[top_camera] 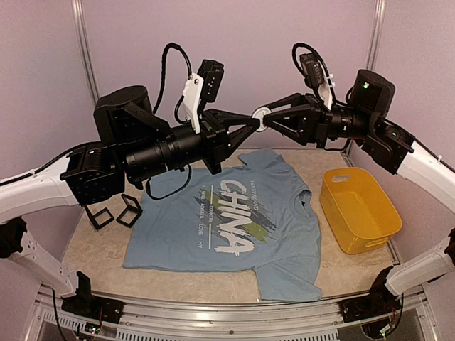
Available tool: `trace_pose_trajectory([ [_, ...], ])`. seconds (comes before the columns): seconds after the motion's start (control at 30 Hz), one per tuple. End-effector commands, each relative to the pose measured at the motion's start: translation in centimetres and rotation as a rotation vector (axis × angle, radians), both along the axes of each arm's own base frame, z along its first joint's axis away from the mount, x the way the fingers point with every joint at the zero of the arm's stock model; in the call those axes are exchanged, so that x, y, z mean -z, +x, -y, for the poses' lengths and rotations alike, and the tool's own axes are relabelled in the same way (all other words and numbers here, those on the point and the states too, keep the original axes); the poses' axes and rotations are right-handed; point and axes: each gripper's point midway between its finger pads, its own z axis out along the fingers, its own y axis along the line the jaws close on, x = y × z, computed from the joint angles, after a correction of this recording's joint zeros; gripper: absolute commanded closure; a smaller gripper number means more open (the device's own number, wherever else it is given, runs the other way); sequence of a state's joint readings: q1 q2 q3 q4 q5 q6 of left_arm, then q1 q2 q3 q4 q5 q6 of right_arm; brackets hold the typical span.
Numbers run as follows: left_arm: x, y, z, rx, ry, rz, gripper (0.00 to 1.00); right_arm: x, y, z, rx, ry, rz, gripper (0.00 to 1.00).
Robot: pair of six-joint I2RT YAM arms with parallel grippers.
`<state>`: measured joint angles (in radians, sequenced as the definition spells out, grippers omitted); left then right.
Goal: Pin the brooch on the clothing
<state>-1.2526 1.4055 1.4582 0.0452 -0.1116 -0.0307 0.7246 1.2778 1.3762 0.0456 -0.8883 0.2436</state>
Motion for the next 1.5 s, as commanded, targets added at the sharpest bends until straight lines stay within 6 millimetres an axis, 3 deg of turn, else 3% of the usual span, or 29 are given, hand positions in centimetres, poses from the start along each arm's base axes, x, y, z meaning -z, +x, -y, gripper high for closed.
trace_pose_trajectory([
  [0.0,-0.3,-3.3,1.1,0.126,0.015,0.076,1.0,1.3,2.3,-0.8,0.099,-0.046,-0.048,0.64],
  [0.17,-0.2,-4.4,1.5,0.157,0.029,0.103,1.0,1.9,3.5,-1.2,0.138,-0.077,-0.061,0.63],
  [0.3,0.1,-4.4,1.7,0.158,0.037,0.094,1.0,1.5,3.2,-1.3,0.12,-0.071,-0.04,0.6],
  [0.37,0.3,-3.7,1.5,0.118,0.039,0.084,1.0,0.9,1.6,-0.9,0.06,-0.059,0.016,0.52],
  [0.53,0.5,-1.1,-0.4,-0.038,0.059,0.071,1.0,0.2,-5.9,2.6,-0.194,-0.018,0.301,0.27],
  [0.6,0.6,-0.5,-0.8,-0.065,0.071,0.074,1.0,0.5,-6.7,3.7,-0.217,-0.035,0.314,0.26],
  [0.67,0.4,-0.4,-0.7,-0.067,0.071,0.08,1.0,0.5,-5.2,3.7,-0.125,-0.054,0.297,0.29],
  [0.77,0.6,-0.8,-0.4,-0.041,0.075,0.084,1.0,-0.5,-2.0,3.2,0.051,-0.036,0.224,0.5],
  [0.87,0.7,-1.0,-0.1,-0.027,0.076,0.08,1.0,-1.2,-1.6,2.5,0.019,-0.029,0.149,0.62],
  [1.1,0.6,-1.4,0.1,-0.004,0.061,0.073,1.0,-0.1,-1.4,1.9,-0.013,-0.045,0.114,0.62],
  [1.3,0.5,-1.5,0.3,0.011,0.053,0.074,1.0,0.7,-1.3,1.7,-0.022,-0.062,0.1,0.8],
  [1.47,0.1,-1.7,0.3,0.018,0.037,0.079,1.0,1.4,-1.4,1.6,-0.036,-0.082,0.096,0.8],
])
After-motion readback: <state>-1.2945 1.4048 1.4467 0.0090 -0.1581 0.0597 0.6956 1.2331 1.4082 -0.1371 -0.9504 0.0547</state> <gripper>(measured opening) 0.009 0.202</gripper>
